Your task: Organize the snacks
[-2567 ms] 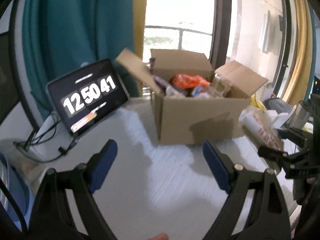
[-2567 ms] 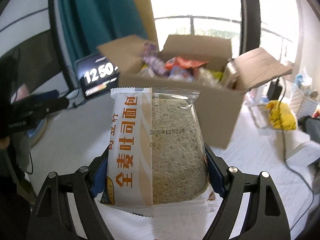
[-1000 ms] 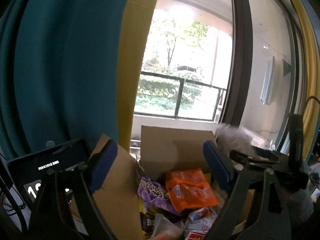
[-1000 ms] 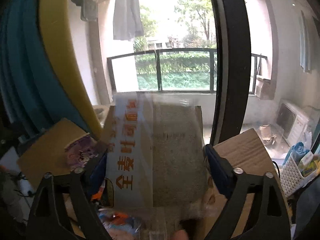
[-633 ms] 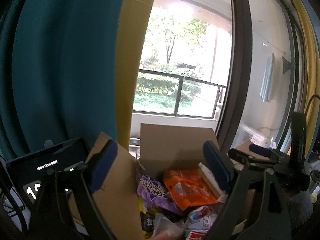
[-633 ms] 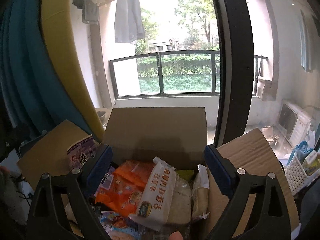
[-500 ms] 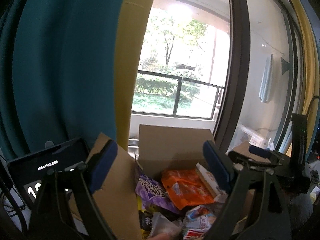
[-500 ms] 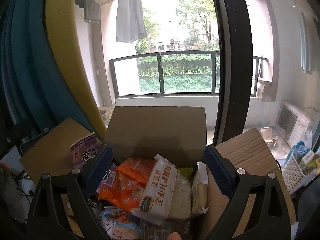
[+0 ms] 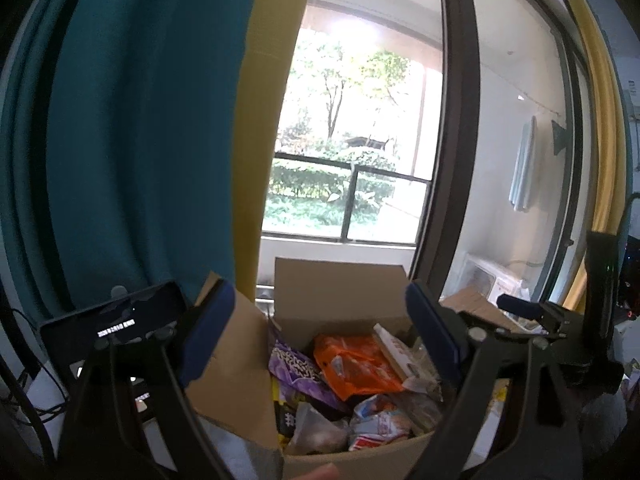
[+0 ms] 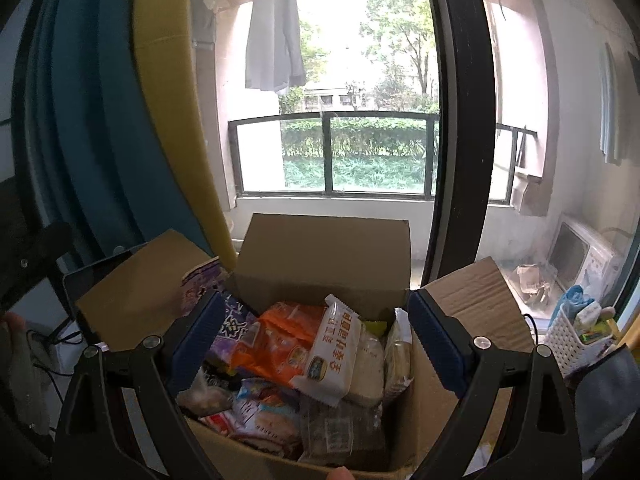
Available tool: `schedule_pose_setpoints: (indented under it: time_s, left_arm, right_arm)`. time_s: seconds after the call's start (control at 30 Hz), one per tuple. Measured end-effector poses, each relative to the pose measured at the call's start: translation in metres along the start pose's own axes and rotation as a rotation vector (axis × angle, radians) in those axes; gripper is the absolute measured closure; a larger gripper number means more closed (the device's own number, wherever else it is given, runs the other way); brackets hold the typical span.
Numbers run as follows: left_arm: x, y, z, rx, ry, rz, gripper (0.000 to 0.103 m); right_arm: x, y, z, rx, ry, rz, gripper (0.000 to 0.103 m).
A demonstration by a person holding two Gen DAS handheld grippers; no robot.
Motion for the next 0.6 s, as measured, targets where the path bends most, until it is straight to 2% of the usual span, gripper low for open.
schedule_pose_setpoints:
  time_s: [0.37, 0.43, 0.6]
  left_arm:
    - [0.007, 0.01, -0.032, 0.004, -0.005, 0.012, 0.014]
    - [0.008, 0.014, -0.039, 0.003, -0.008, 0.019, 0.007]
    - [0.01, 0.023, -0.052, -0.002, -0.018, 0.028, 0.003]
  right_arm:
    - [-0.017, 0.016, -0.044, 0.032, 0.008, -0.025, 0.009]
    - [-0.02, 0.019, -0.052, 0.041, 0.009, -0.024, 0.009]
    - [-0.025, 0.031, -0.071, 0.059, 0.003, -0.017, 0.009]
Point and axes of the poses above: each gripper's, at about its wrist camera, not at the fingertips, and z roughly the way its jaws point, x to its right, y to its underside, the point moved 4 cm from there along z, roughly the way its jaws point, and after that the axes turned 9 degrees about -x, right-handed, at the moved point
